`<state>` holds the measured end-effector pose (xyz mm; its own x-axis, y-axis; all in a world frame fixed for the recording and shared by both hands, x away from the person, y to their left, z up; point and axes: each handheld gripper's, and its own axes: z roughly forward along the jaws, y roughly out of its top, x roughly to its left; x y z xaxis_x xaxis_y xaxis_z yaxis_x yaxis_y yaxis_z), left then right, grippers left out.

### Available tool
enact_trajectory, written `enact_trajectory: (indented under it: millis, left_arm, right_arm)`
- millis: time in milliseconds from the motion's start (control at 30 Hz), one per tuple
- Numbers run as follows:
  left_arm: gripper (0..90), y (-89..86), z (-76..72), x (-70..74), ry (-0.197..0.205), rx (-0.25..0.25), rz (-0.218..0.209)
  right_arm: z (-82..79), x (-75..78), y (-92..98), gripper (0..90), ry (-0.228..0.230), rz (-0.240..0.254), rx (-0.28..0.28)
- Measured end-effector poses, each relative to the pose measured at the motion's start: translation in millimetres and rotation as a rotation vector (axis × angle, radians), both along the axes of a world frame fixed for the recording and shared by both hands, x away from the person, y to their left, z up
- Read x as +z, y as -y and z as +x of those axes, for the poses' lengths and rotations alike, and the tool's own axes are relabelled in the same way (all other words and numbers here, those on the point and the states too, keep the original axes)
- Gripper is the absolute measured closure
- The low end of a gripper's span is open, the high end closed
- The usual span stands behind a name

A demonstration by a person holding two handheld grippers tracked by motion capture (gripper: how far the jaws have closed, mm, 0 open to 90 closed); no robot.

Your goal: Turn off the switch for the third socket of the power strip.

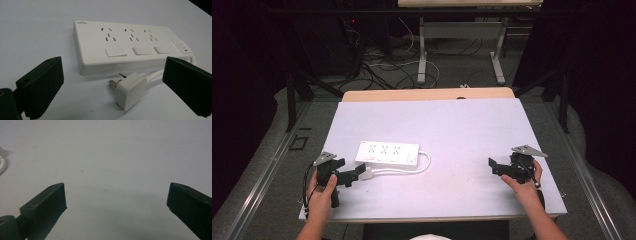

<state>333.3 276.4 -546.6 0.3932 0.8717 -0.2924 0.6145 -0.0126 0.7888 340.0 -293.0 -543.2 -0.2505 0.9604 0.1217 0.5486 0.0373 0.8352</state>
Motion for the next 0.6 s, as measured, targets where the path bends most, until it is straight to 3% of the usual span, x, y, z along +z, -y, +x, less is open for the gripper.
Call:
enact_trajectory:
  millis: [600]
  left_arm:
    - [3.6,-1.0,1.7,-4.0,-0.003,0.015,-0.003]
  right_arm:
    - [0.4,-0.6,0.8,1.7,-0.003,0.001,0.001]
